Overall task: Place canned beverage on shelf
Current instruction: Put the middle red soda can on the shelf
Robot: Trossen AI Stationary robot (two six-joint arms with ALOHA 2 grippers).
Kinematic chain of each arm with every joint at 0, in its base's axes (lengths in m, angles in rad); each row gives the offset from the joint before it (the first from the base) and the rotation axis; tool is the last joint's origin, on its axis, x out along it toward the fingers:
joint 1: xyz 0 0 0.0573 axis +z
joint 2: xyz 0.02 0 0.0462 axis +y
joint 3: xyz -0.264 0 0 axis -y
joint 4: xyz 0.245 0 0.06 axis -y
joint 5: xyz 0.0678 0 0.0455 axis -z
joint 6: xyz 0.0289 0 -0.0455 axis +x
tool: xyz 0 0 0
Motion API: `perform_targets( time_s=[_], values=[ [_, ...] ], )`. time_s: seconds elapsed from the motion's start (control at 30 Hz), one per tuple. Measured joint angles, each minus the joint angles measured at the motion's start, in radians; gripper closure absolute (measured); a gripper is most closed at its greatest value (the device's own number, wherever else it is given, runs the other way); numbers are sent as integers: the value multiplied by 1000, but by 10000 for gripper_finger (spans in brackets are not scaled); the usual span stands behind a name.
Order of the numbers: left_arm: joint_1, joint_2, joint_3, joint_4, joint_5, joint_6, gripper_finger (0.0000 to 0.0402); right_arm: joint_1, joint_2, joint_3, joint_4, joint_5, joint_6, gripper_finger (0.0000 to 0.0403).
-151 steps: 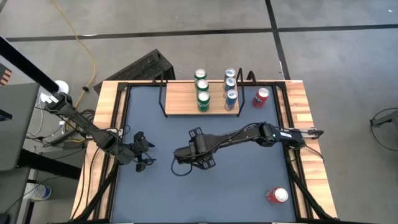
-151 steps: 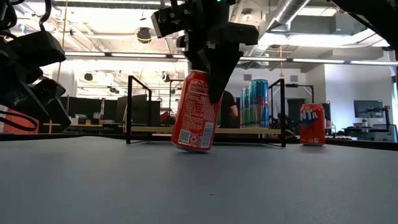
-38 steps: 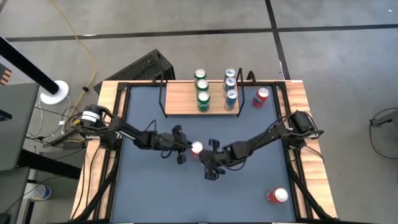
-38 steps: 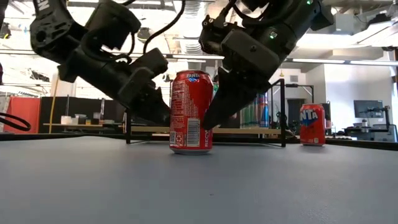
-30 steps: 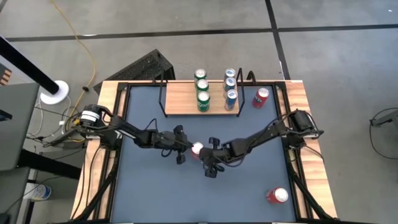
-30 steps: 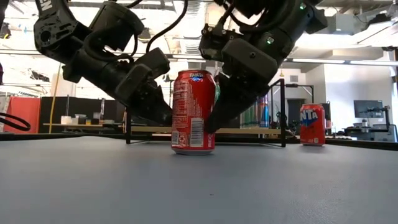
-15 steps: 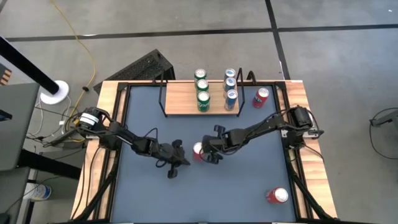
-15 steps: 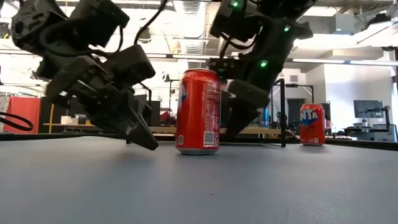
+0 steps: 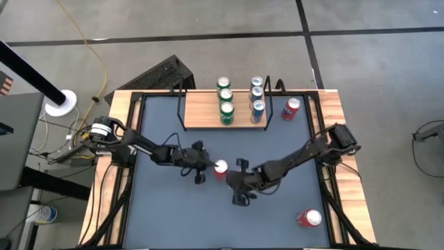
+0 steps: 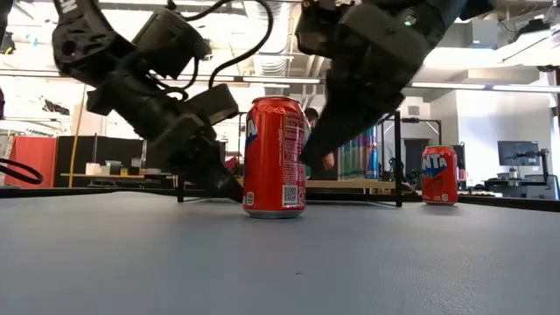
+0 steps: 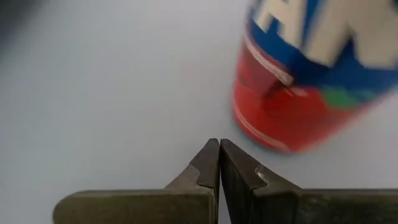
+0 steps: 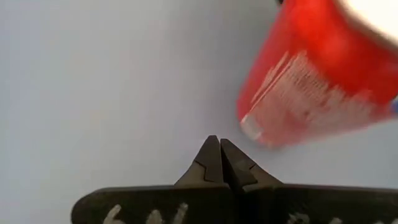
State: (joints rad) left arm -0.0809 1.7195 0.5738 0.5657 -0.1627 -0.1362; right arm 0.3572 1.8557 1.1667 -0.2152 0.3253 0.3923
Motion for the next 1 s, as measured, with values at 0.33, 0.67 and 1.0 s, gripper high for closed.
perform_targets(
  time_s=[0.33, 0.67, 1.0],
  values=[
    [15, 2, 71, 5, 88, 44, 401, -29, 15, -6, 42, 15, -11, 403],
    [-46, -3, 74, -117, 41, -3, 401, -97, 14, -12, -17, -36, -87, 403],
    [-127, -19, 73, -252, 7, -54, 401, -186, 15, -13, -59, -38, -129, 403]
  ],
)
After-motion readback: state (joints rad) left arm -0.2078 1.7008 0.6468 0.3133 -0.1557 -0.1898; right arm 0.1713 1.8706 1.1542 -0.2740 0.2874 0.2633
